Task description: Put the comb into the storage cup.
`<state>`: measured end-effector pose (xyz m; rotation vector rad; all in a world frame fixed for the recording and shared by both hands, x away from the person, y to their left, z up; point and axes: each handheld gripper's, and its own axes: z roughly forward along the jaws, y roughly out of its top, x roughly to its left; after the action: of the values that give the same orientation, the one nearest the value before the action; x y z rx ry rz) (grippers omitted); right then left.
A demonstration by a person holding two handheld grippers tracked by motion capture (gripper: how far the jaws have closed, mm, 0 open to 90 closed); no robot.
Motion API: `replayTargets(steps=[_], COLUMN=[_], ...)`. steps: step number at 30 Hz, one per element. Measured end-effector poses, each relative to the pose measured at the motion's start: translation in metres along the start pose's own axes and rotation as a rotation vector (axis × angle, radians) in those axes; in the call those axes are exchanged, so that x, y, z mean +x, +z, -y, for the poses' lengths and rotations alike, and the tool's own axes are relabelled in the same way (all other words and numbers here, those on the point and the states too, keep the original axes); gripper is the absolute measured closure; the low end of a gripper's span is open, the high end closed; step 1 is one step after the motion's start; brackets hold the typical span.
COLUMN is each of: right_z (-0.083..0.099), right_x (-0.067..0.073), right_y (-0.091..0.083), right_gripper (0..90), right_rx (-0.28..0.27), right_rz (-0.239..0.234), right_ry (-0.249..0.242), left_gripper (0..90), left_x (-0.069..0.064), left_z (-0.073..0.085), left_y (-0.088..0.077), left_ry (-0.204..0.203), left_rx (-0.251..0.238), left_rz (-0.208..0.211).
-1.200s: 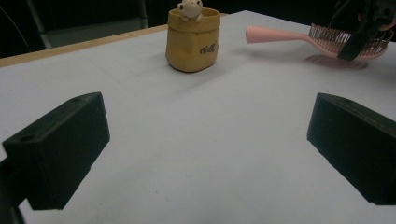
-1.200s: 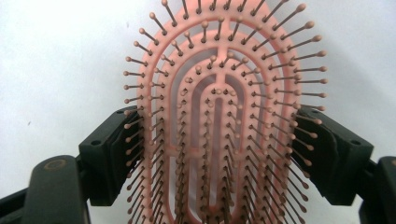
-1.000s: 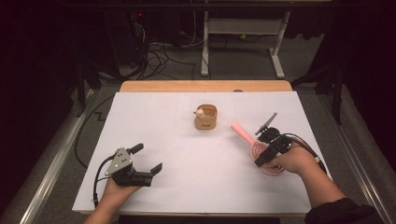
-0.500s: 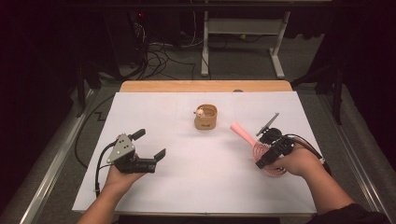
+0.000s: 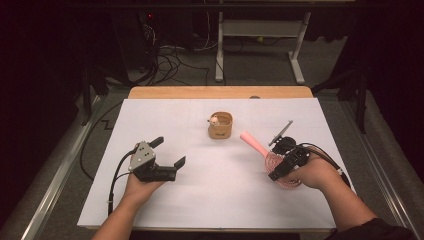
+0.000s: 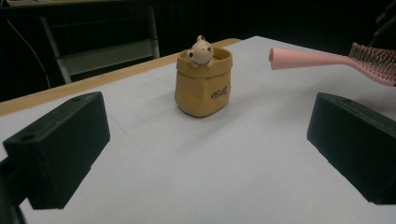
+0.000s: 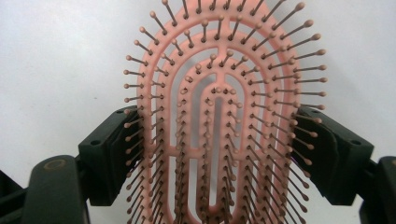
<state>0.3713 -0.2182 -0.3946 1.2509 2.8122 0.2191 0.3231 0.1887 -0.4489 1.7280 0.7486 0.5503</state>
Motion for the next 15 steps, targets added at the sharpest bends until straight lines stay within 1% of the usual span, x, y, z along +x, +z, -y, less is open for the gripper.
replayTargets(steps=[1,2,3,4,6,7,8,9,11,15], right_z=[-0.001,-0.001,-0.002,-0.003,-0.005,-0.005,-0.007,-0.008,-0.01,-0.014], right_x=[0.001,0.003,0.005,0.007,0.009,0.011,0.012,0.014,0.017,0.022], right_y=[0.0,0.0,0.0,0.0,0.001,0.002,0.003,0.004,0.006,0.01], right_gripper=[20.5,20.5,20.5,20.5,20.6,20.6,20.5,20.5,20.5,20.5], right_rx=[-0.003,-0.003,0.0,-0.004,-0.009,-0.003,-0.005,-0.001,0.0,-0.004], right_rz=[-0.004,-0.006,-0.003,-0.004,-0.01,-0.015,-0.018,-0.02,-0.023,-0.028], right_ry=[-0.014,-0.019,-0.031,-0.028,-0.042,-0.035,-0.05,-0.047,-0.063,-0.082], left_gripper=[0.0,0.0,0.0,0.0,0.0,0.0,0.0,0.0,0.3,0.5], left_x=[0.0,0.0,0.0,0.0,-0.001,-0.001,-0.001,-0.002,-0.003,-0.004], left_z=[0.001,0.003,0.004,0.004,0.005,0.006,0.007,0.007,0.01,0.011], left_y=[0.0,0.0,-0.002,-0.003,-0.003,-0.003,-0.003,-0.004,-0.006,-0.008], left_ry=[-0.004,-0.001,0.005,0.011,0.025,0.035,0.04,0.041,0.047,0.056], left_rx=[0.025,0.026,0.015,0.011,0.021,0.023,0.023,0.022,0.015,0.016], left_rz=[0.003,0.002,-0.002,-0.004,-0.007,-0.009,-0.01,-0.007,0.001,-0.005])
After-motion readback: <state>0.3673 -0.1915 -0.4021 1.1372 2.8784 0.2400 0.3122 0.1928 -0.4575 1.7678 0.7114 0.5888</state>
